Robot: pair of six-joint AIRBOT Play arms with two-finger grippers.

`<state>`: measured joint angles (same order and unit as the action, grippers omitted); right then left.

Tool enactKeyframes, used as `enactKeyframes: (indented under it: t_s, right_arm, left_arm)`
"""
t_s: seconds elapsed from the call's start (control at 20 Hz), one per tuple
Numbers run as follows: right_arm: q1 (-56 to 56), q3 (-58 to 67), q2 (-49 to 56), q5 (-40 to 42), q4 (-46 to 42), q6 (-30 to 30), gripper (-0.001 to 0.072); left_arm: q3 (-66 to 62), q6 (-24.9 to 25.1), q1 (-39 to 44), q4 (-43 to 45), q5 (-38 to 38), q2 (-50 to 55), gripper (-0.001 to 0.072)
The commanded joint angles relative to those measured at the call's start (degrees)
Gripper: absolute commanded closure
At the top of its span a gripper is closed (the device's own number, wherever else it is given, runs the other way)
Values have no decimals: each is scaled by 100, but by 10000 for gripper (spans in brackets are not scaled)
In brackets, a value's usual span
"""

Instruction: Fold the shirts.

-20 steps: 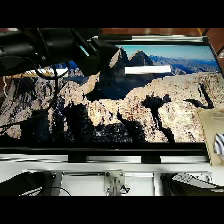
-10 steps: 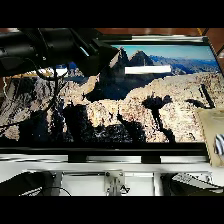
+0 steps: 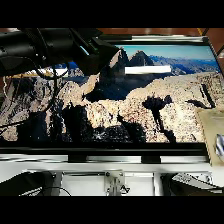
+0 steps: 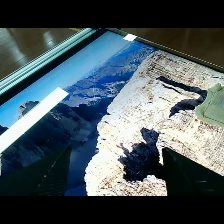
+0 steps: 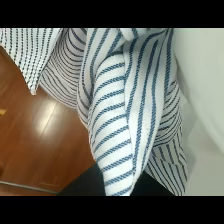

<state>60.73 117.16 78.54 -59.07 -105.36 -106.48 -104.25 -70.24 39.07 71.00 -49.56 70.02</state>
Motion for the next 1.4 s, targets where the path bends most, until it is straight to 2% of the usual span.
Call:
enactKeyframes:
  t_s: [0.0,0.1,0.2,0.4,0.55,0.7,0.9,1.0,1.15,1.25,1.35]
  right_arm:
    - [-153,-2,-2,-96,267,575,644]
    - [-546,-2,-9,109,15,1167,644]
    - [-885,-2,-7,529,-76,1088,645]
    - [-1342,-2,-7,1215,-911,205,645]
    - [-1257,-2,13,1366,-1399,-413,645]
    - [-938,-2,96,1414,-1394,-435,645]
    - [-343,4,131,1906,-1357,-717,645]
    - [-20,2,131,1864,-1193,-732,645]
    - [297,2,166,1781,-929,-723,645]
    - [326,2,208,1545,-890,-603,645]
    - [304,2,267,1338,-540,-227,645]
  left_arm:
    - [0,52,-2,20,4,-2,34]
    - [0,50,-2,17,2,-2,34]
    - [0,50,-2,17,2,-2,34]
    - [0,50,-2,17,-2,-2,34]
    - [0,48,0,17,-2,-2,34]
    - [0,44,0,11,-4,-2,34]
    - [0,-98,0,-7,-4,-2,34]
    - [0,-286,2,-9,-4,-2,34]
    - [0,-313,55,-9,-13,-2,34]
    - [0,-315,111,-9,-15,-2,34]
    - [0,-313,170,-2,-22,-2,34]
